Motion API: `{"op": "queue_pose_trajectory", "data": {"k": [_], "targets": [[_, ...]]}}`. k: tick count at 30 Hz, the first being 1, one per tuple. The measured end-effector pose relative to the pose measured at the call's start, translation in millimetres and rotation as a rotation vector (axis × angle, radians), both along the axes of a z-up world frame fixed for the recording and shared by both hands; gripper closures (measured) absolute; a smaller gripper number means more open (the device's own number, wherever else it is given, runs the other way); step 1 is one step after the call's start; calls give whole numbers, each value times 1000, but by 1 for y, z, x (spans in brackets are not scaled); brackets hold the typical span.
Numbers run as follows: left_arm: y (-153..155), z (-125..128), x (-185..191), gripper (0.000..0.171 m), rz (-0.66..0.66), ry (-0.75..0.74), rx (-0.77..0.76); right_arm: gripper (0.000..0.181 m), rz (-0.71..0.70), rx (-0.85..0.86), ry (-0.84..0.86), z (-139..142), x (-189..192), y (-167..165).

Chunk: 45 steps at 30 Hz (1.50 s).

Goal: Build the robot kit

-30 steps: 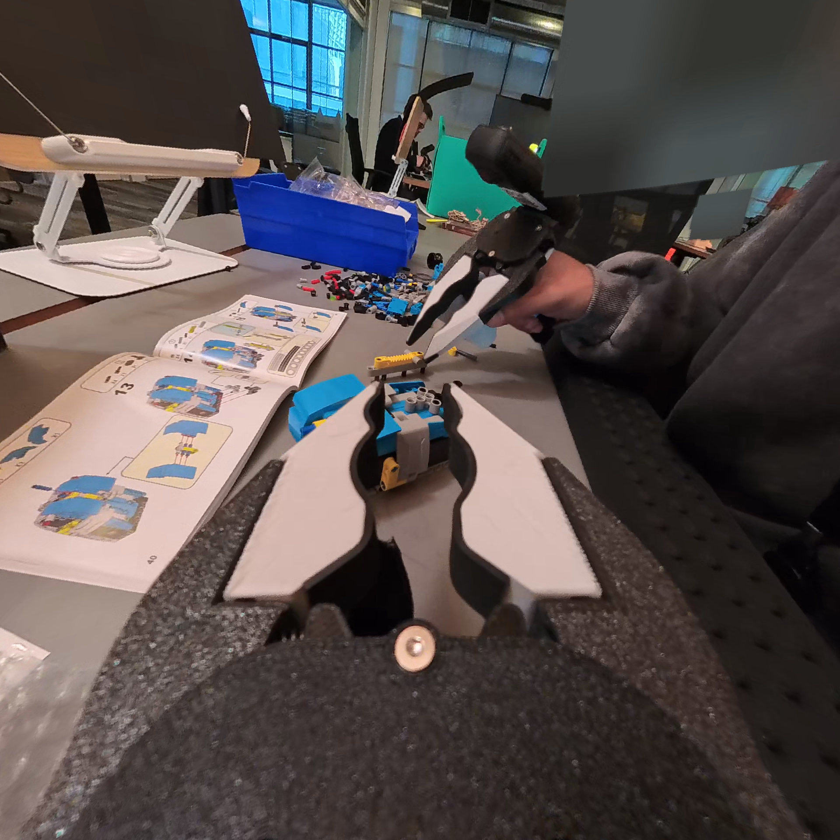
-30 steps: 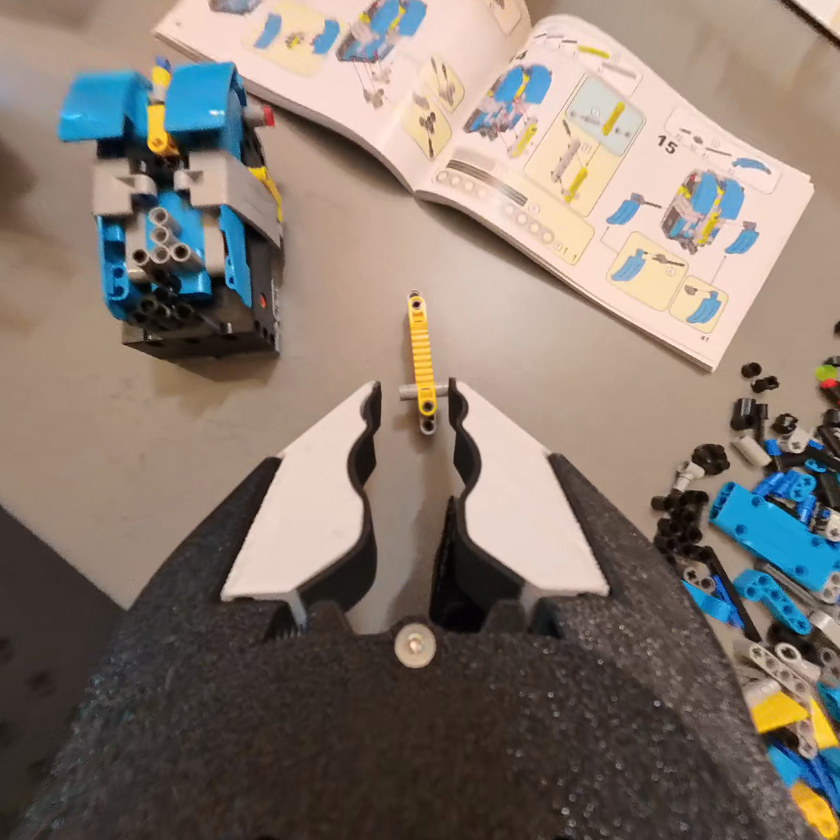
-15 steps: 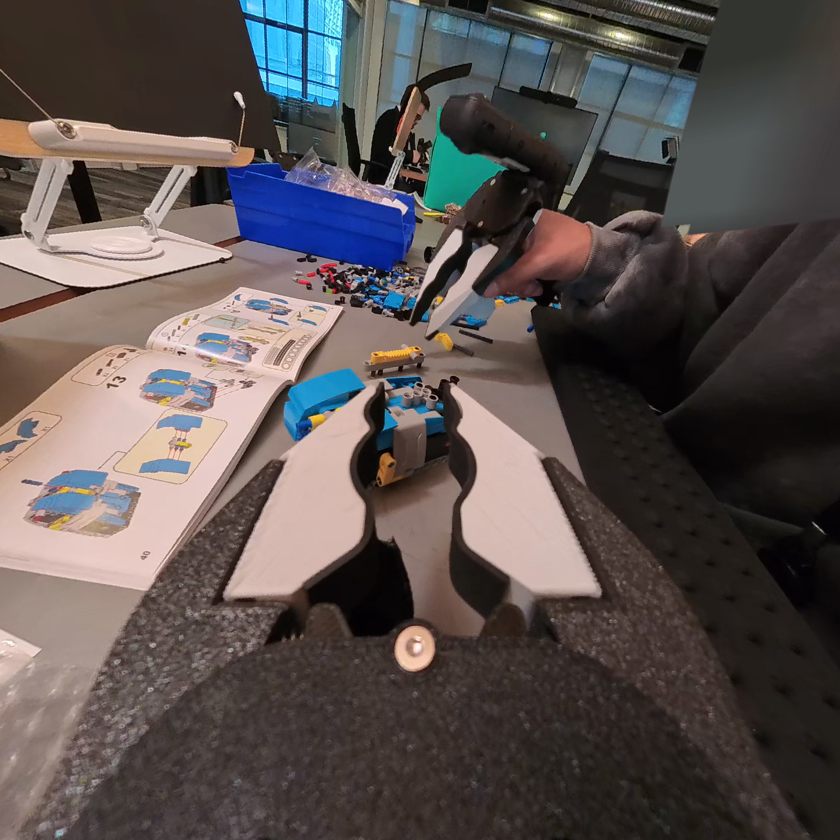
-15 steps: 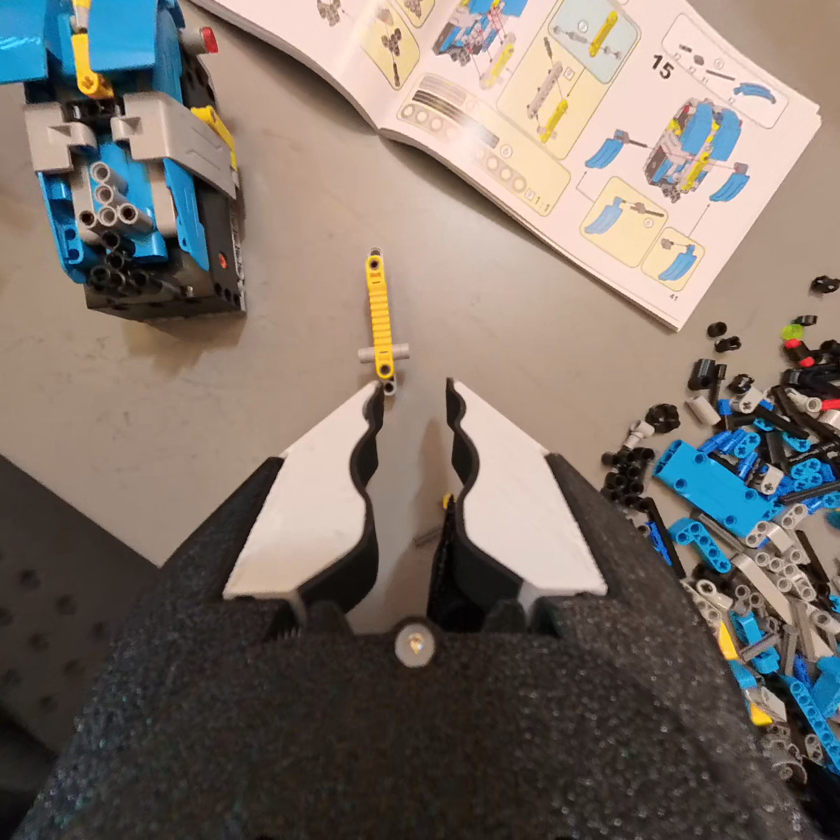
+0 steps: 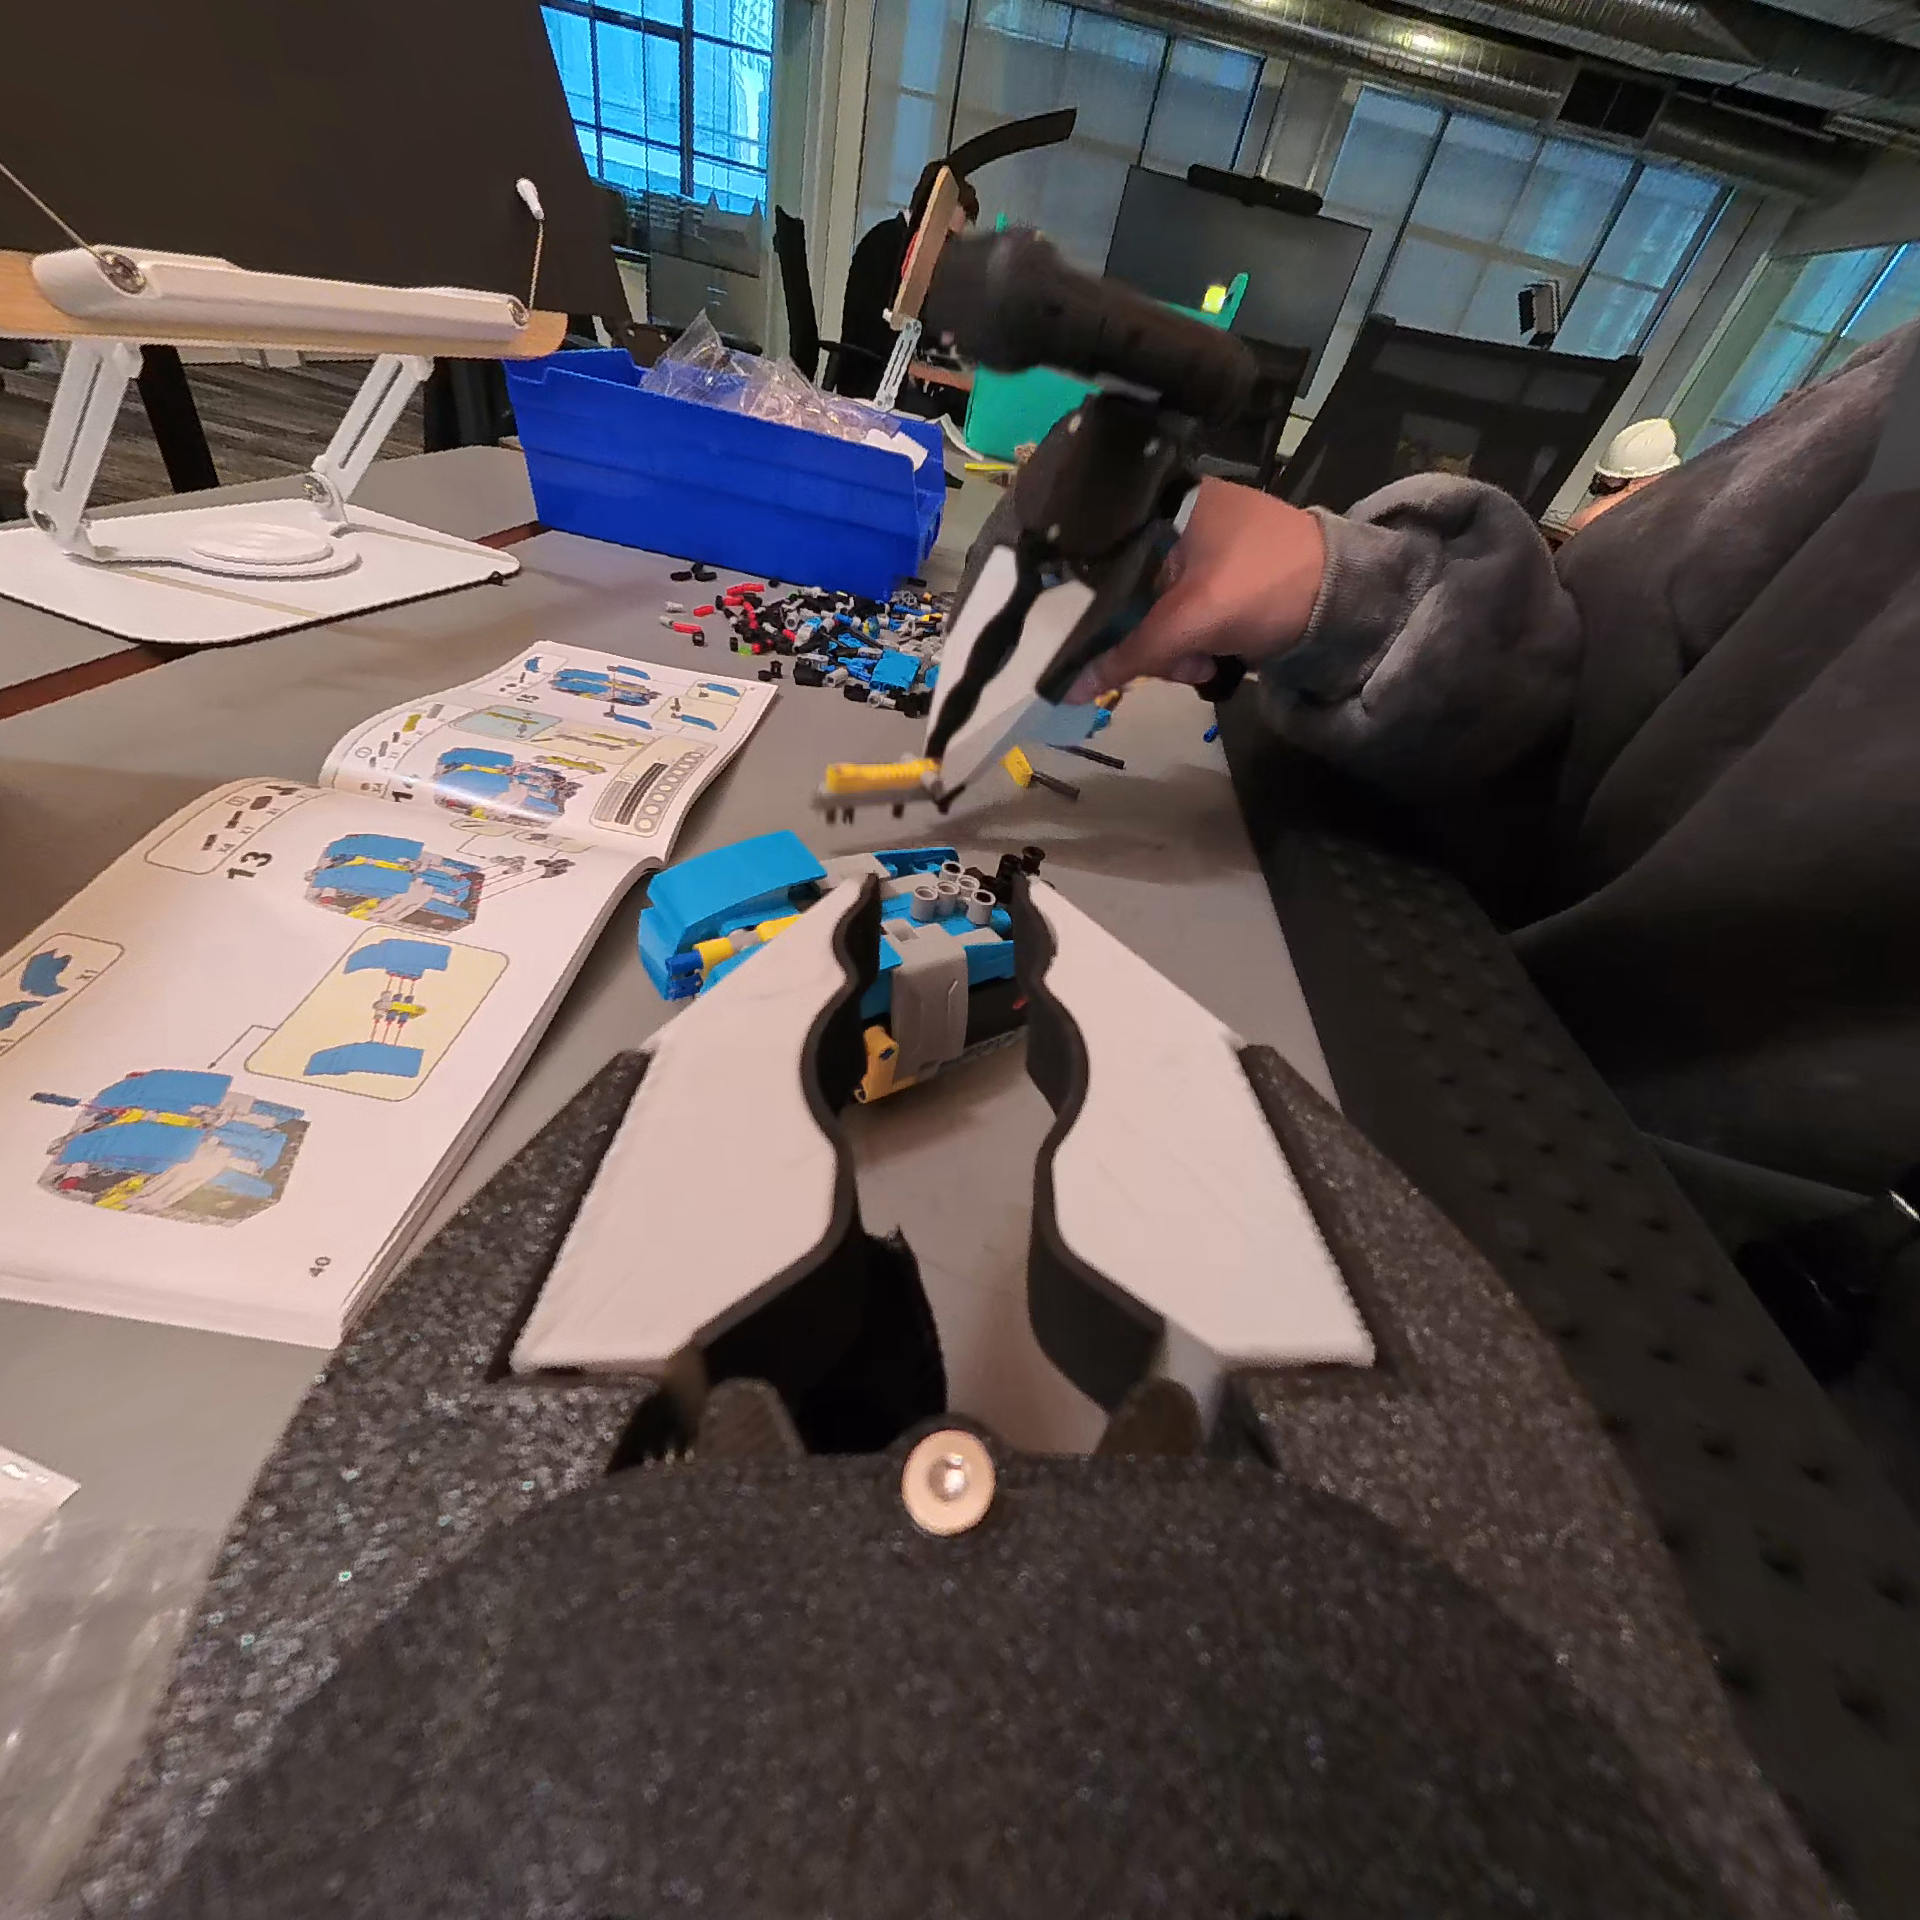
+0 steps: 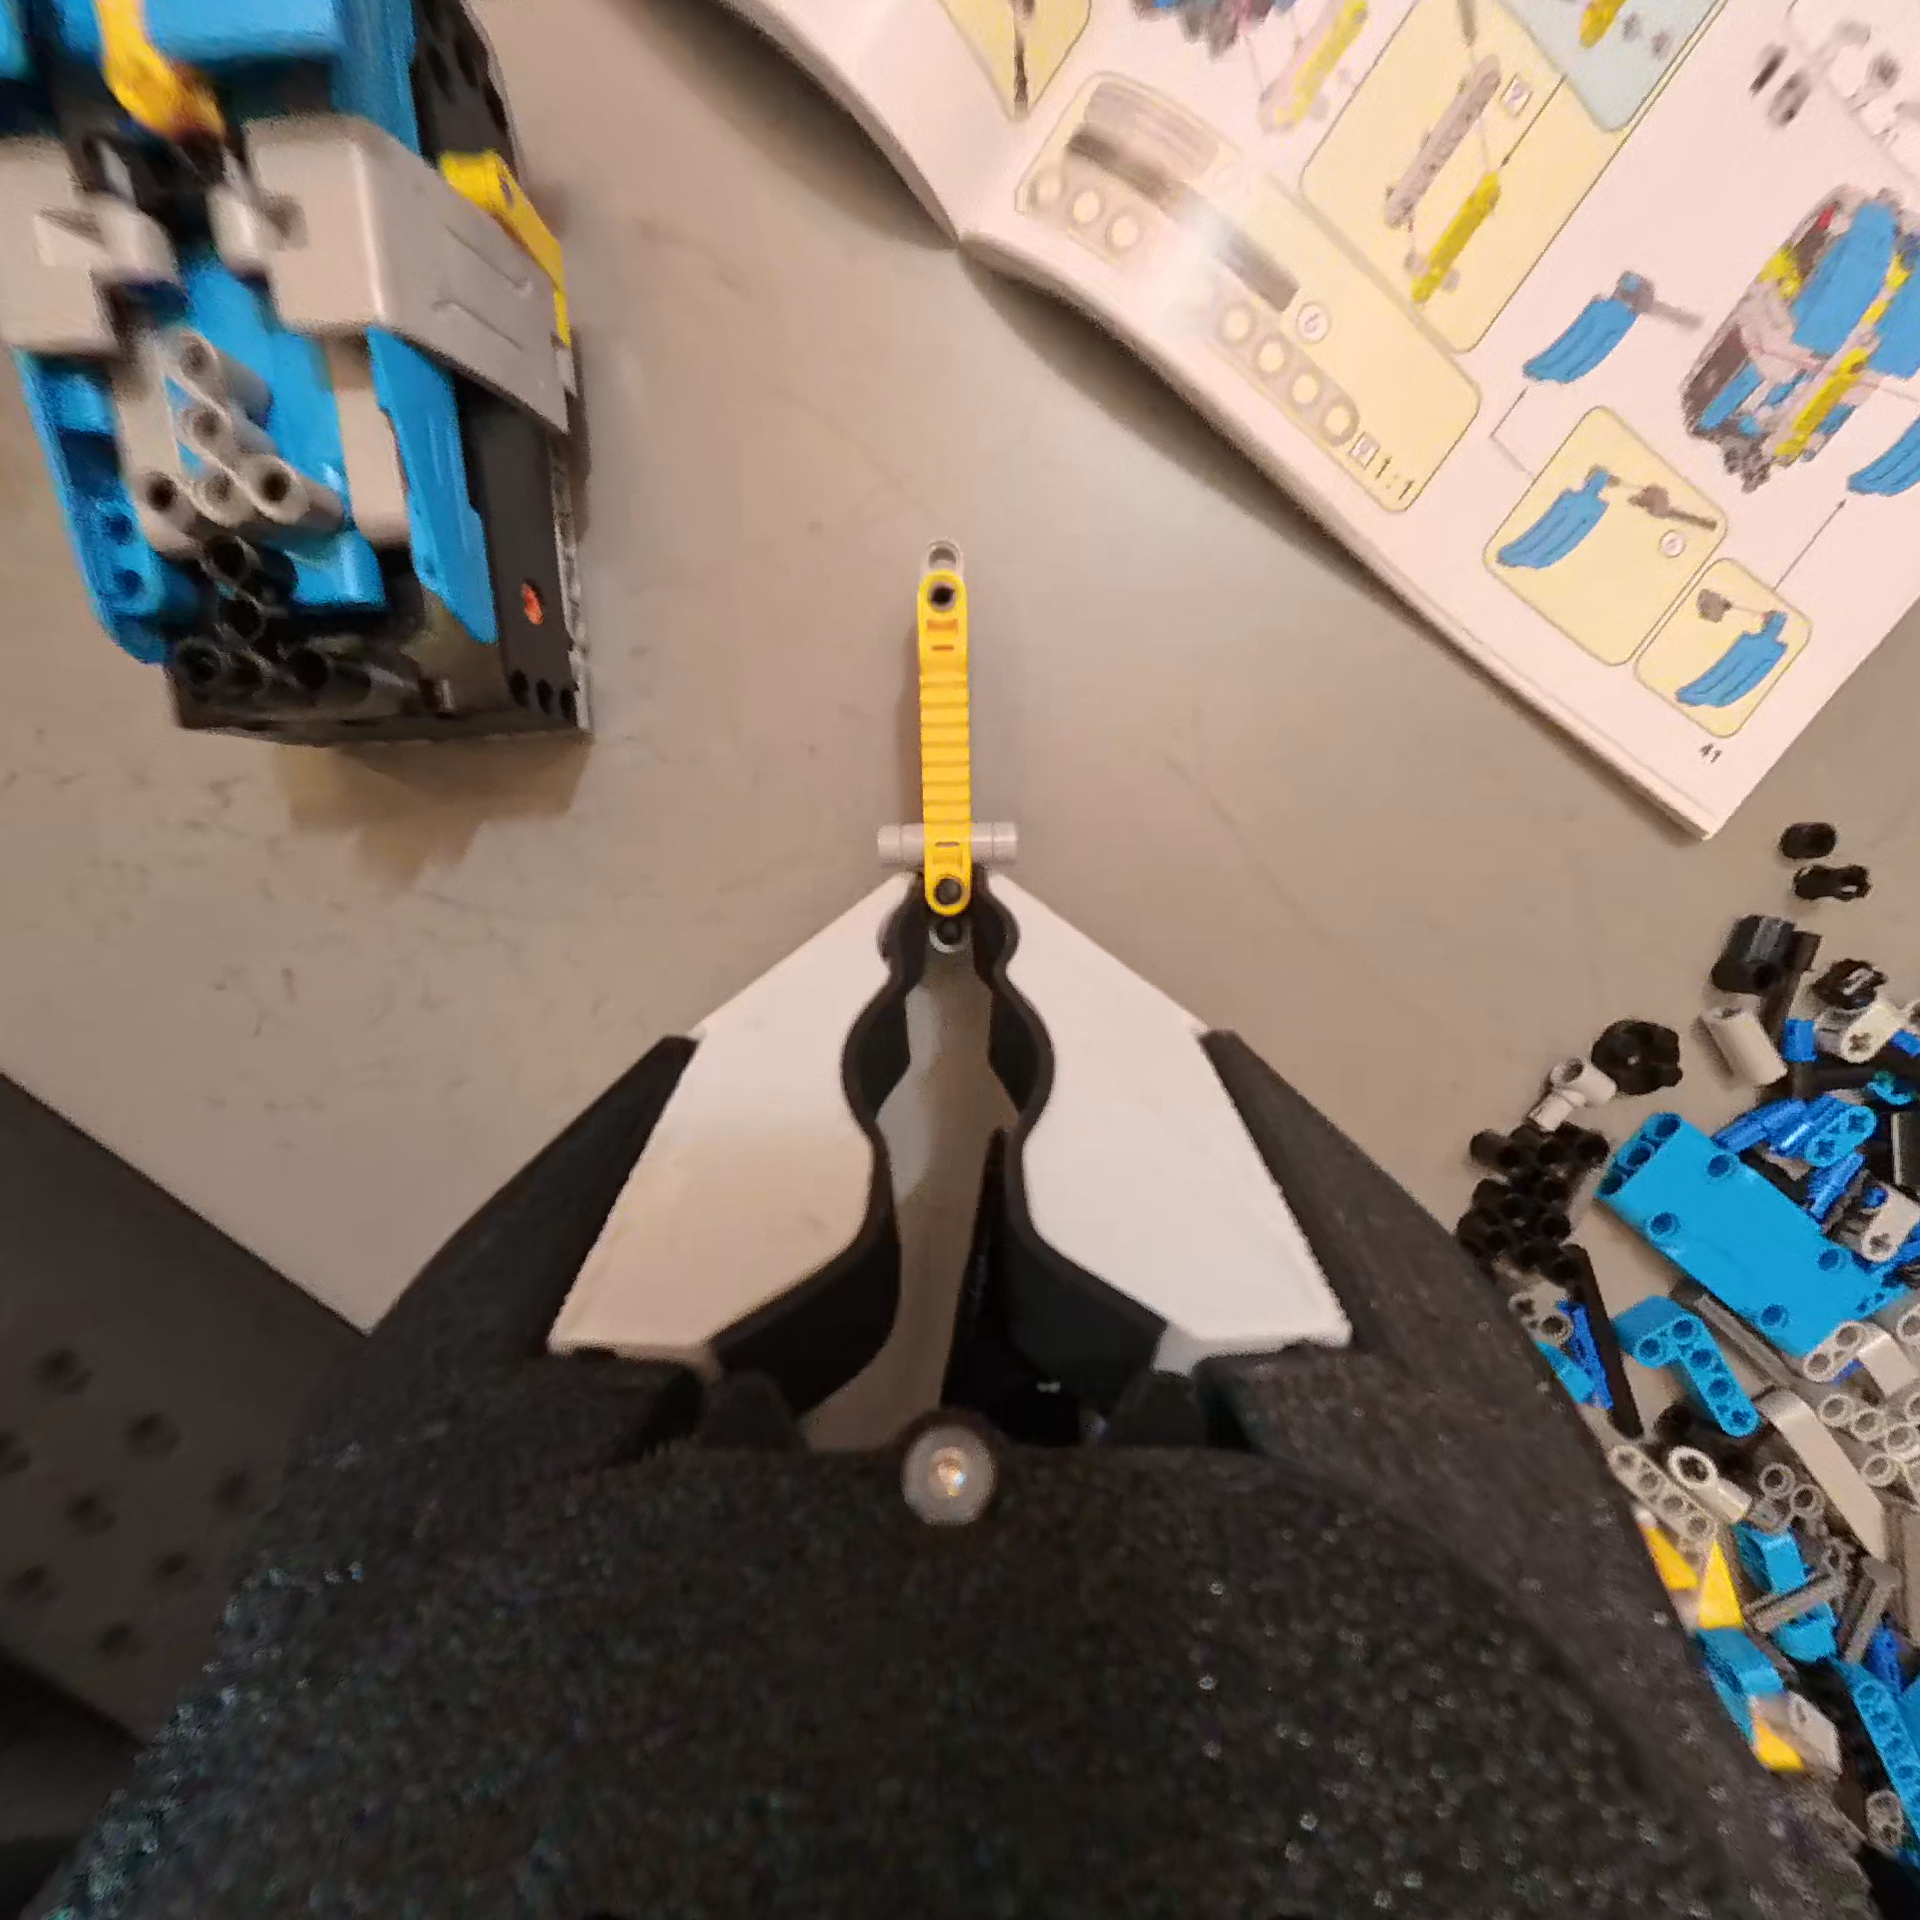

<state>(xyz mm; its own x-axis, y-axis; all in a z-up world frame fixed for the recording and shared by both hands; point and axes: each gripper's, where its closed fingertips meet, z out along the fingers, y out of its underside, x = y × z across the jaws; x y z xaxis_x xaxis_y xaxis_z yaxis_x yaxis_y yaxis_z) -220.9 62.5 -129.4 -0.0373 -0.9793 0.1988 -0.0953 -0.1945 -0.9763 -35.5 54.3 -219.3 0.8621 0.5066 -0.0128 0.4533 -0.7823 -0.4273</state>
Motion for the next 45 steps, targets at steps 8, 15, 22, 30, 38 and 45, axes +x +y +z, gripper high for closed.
{"op": "queue_pose_trajectory", "data": {"k": [8, 15, 22, 30, 38, 45], "targets": [[8, -9, 1, 147, 51, 57, -28, 174, 60, 116, 626, 83, -95, 14], [7, -10, 1, 147, 50, 64, -20, 175, 41, -55, 469, 52, -121, 3], [9, -10, 0, 147, 55, 64, -29, 174, 3, -58, 267, 50, -115, -2], [8, -11, -1, 147, 60, 75, -17, 174, -1, -58, 193, 42, -113, -1], [8, -12, 0, 147, 64, 82, -4, 174, 4, -25, 94, 42, -117, -3], [7, -12, 0, 147, 64, 86, 4, 175, -38, -15, 124, 45, -119, -3]]}}
